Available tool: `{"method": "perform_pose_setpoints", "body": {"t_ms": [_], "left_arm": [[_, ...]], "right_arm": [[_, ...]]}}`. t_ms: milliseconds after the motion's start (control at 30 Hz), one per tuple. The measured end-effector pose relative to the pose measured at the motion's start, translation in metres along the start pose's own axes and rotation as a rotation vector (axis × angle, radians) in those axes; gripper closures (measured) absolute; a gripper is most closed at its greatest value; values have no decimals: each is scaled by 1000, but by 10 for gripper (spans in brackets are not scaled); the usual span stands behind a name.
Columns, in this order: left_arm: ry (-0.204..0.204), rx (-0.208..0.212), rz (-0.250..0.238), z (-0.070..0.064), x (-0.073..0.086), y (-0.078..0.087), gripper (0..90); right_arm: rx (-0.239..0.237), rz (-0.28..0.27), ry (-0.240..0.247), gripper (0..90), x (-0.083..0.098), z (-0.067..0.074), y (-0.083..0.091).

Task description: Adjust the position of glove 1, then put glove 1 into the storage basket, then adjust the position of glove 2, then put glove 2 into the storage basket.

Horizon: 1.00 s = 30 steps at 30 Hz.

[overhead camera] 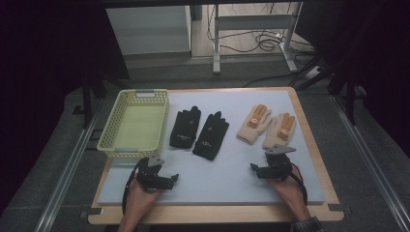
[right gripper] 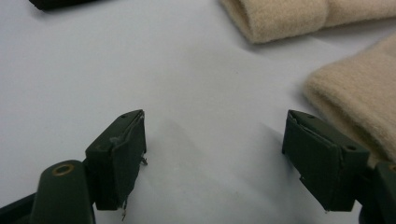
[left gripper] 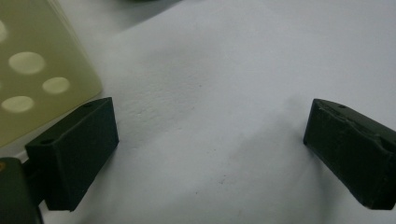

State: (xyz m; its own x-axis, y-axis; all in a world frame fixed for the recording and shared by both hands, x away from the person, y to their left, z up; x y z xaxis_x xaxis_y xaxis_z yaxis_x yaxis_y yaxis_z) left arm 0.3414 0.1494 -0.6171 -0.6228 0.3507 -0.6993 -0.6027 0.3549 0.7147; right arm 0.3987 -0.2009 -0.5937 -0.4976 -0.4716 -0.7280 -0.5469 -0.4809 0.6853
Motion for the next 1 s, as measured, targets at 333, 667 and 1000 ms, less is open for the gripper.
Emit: {"method": "perform_pose_setpoints", "body": {"t_ms": [333,667,1000], "left_arm": [[0,0,-1,0,0,0,33],[0,1,-1,0,0,0,33],[0,1,-2,0,0,0,34]], "right_arm": [[-1,3,-5,195,0,0,0],[0,12,-8,195,0,-1,-1],[-10,-3,-46,238,-7,1,1]]}}
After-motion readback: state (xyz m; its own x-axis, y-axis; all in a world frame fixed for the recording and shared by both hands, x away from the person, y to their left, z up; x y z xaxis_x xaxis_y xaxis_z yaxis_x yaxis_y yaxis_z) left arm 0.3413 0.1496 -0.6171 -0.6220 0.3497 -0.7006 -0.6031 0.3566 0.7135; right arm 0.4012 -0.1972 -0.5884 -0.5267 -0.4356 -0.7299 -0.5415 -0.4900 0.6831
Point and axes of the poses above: each handheld gripper's, and its own axes: y roughly backward along the jaws, x roughly out of its underside, z roughly to its left, the point moved 9 cm from there along -y, roughly forward along the jaws, and after that the axes turned 3 degrees about -x, right-handed, at the moved point
